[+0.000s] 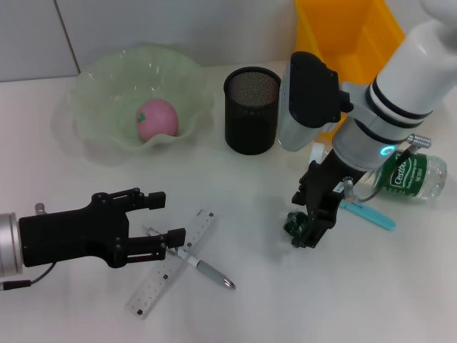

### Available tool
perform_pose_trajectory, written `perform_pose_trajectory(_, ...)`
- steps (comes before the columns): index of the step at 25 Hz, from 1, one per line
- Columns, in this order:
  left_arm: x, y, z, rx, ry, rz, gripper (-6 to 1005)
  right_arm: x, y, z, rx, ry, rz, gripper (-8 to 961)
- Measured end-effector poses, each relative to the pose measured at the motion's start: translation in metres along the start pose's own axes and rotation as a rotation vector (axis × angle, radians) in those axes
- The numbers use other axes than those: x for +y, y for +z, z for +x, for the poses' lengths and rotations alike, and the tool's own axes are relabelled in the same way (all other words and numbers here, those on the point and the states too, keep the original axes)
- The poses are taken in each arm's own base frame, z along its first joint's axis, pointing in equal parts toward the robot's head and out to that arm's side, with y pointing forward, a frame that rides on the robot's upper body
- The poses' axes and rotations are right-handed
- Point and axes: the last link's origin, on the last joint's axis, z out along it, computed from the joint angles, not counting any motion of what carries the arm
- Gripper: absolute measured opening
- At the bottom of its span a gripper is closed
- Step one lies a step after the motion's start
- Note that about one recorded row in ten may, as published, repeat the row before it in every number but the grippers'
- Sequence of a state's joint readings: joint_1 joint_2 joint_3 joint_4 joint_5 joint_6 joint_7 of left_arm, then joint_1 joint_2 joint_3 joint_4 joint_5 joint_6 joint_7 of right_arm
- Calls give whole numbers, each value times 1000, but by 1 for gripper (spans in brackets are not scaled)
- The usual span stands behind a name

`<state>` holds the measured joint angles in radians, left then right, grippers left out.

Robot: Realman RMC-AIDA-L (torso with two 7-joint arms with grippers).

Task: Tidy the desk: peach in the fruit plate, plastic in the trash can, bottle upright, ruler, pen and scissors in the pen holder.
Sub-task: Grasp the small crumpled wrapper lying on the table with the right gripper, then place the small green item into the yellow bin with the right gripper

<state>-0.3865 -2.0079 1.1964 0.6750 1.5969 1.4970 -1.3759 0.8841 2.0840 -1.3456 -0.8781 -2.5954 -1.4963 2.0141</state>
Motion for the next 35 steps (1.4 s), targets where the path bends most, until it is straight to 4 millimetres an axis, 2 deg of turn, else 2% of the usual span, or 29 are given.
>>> perform_pose_trajectory(8,0,0,0,-1,1,0,801,2,9,-4,9,-28,7,801)
perform_pose_trajectory(23,-2,-1,2,3,4,4,801,2,15,-4,13,-34,16,791)
perform_pose_trajectory(28,-2,-2,3,8,4,8,800,2,13,-7,-3,-39,23,627)
perform_pose_trajectory(31,-2,-3,3,8,5,8,800,3,8,-10,-42,-31,20,579)
perform_pose_trajectory(33,-2,-3,2,8,4,8,800,2,0,-11,-84,-18,26,546)
perform_pose_trajectory(34,-2,-3,3,9,4,7,800,-1,-12,-9,-140,11,45,530)
perform_pose_trajectory(35,-2,-3,3,9,4,7,800,-1,-12,-9,-140,11,45,521)
